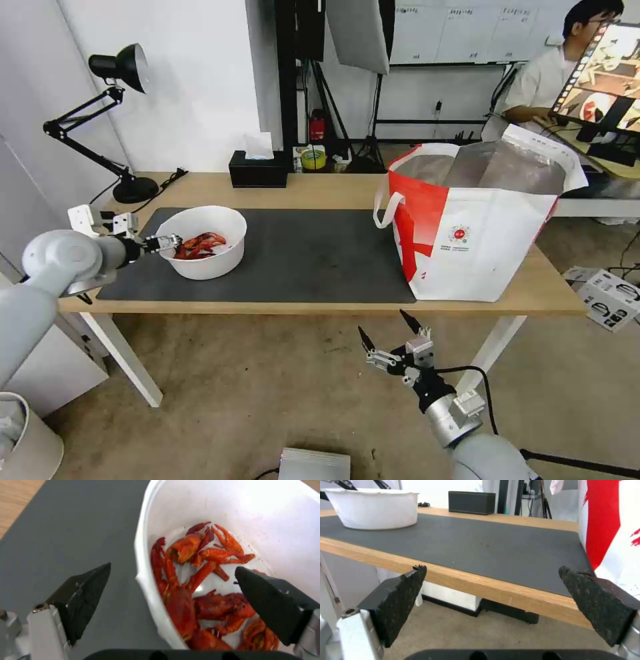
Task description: Pick up the trash from the table and place it into the takeout bag.
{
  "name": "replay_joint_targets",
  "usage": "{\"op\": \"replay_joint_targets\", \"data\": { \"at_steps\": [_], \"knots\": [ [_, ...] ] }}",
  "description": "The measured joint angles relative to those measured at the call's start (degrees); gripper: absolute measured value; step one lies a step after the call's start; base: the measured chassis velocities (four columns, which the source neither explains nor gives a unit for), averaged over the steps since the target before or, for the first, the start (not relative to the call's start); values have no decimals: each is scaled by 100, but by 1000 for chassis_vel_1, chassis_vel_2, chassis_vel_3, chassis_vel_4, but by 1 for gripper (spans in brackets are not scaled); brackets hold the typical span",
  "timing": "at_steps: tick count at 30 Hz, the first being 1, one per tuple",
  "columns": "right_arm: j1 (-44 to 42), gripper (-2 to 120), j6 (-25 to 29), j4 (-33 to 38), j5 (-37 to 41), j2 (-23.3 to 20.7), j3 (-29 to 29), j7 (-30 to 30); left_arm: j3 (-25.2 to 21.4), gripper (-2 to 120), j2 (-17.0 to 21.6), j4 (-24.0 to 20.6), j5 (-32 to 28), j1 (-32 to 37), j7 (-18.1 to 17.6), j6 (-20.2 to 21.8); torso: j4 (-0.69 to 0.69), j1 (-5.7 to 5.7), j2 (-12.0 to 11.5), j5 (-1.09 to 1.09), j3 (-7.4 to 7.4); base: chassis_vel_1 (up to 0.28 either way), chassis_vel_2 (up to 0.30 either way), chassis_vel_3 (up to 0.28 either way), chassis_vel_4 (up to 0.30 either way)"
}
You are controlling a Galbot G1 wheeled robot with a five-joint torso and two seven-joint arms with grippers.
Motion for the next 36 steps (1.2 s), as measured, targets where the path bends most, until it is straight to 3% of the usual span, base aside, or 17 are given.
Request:
{"op": "replay_joint_targets", "data": {
  "at_steps": [5, 10, 16, 26, 36],
  "knots": [
    [0, 100, 0, 0, 0, 0, 0, 0, 121, 100, -104, 135, 3, -151, -273, 107, 0, 0, 0, 0, 0, 0, 0, 0, 0],
    [0, 100, 0, 0, 0, 0, 0, 0, 130, 99, -96, 156, 2, -151, -330, 181, 1, 0, 0, 0, 0, 0, 0, 0, 0],
    [0, 100, 0, 0, 0, 0, 0, 0, 215, 91, -78, 167, 6, -199, -413, 240, 1, 0, 0, -1, 0, 0, 0, 0, 0],
    [0, 100, 0, 0, 0, 0, 0, 0, 307, 59, -43, 116, -52, -303, -660, 247, 1, -1, 0, -1, 0, 0, 0, 0, 0],
    [0, 100, 0, 0, 0, 0, 0, 0, 432, 16, 29, 103, -158, -390, -791, 259, 0, -1, 0, -1, 0, 0, 0, 0, 0]
  ]
}}
